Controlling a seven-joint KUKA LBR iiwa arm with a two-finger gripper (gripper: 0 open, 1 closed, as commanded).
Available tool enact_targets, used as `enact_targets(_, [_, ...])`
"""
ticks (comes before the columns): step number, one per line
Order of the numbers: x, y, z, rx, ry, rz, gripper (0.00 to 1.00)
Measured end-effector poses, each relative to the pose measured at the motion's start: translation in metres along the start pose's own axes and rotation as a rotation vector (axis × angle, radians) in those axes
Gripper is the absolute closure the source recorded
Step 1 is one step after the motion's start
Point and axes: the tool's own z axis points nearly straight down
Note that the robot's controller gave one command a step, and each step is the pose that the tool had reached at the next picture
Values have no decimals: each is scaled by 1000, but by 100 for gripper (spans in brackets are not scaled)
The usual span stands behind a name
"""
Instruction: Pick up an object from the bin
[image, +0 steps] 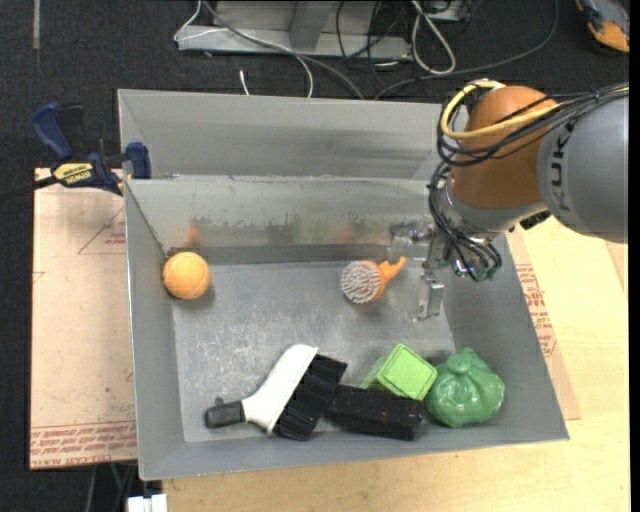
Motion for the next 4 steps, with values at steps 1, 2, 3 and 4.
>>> enact_targets(1, [-29,27,3,2,-5,-257,0])
enact_targets(2, [-22,38,17,-2,1,-267,0])
enact_targets(3, [-30,36,82,-1,-8,-399,0])
enact_targets(4, [-25,25,78,1,-12,-408,100])
